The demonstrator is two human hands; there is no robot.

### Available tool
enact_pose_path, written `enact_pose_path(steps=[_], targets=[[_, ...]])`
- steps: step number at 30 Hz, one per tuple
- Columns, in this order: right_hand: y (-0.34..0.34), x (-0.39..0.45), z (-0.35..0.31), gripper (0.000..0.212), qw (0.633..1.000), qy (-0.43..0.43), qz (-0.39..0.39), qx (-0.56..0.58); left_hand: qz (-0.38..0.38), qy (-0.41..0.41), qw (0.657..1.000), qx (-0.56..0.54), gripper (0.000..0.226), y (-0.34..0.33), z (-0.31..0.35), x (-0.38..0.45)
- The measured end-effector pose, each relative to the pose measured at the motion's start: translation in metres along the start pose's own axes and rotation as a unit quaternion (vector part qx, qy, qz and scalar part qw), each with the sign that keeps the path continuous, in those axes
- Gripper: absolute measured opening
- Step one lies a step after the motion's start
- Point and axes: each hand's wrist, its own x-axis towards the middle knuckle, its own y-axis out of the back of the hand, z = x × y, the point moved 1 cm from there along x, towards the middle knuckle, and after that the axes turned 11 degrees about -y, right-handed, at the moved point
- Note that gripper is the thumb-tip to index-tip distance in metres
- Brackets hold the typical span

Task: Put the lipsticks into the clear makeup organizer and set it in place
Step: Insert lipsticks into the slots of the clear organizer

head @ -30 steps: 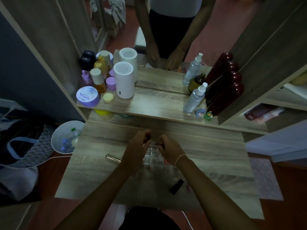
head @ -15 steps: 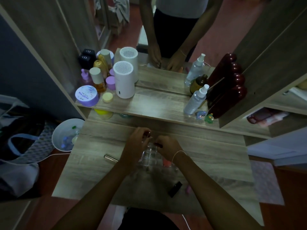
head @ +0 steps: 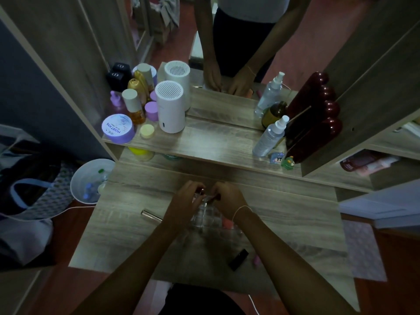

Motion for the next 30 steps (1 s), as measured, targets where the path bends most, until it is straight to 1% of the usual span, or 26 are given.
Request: enact_pose_path(steps=[4, 8, 12, 16, 22, 30], targets=[[-0.003, 0.0, -0.001, 0.021, 1.0, 0.012, 0.012, 0.016, -0.017, 0.014, 1.0, 0.005, 0.022, -0.004, -0.004, -0.002], [-0.008, 0.0, -0.001, 0.018, 0.999, 0.015, 0.014, 0.035, -0.011, 0.008, 1.0, 0.009, 0.023, -0.005, -0.003, -0.005], [-0.012, 0.0, -0.002, 0.016, 0.999, 0.014, 0.024, 0.029, -0.01, 0.01, 1.0, 0.017, 0.023, -0.005, -0.002, -0.007], [-0.012, 0.0, -0.004, 0.018, 0.999, 0.011, 0.021, 0.024, -0.021, 0.013, 0.999, 0.02, 0.026, -0.006, -0.003, -0.007], [-0.008, -0.003, -0.002, 0.022, 0.999, 0.011, 0.023, 0.027, -0.018, 0.025, 0.999, 0.022, 0.03, -0.004, -0.006, -0.008], [-0.006, -0.007, -0.002, 0.024, 1.0, -0.009, 0.014, 0.026, -0.023, 0.037, 0.999, 0.021, 0.033, -0.001, 0.0, -0.011]])
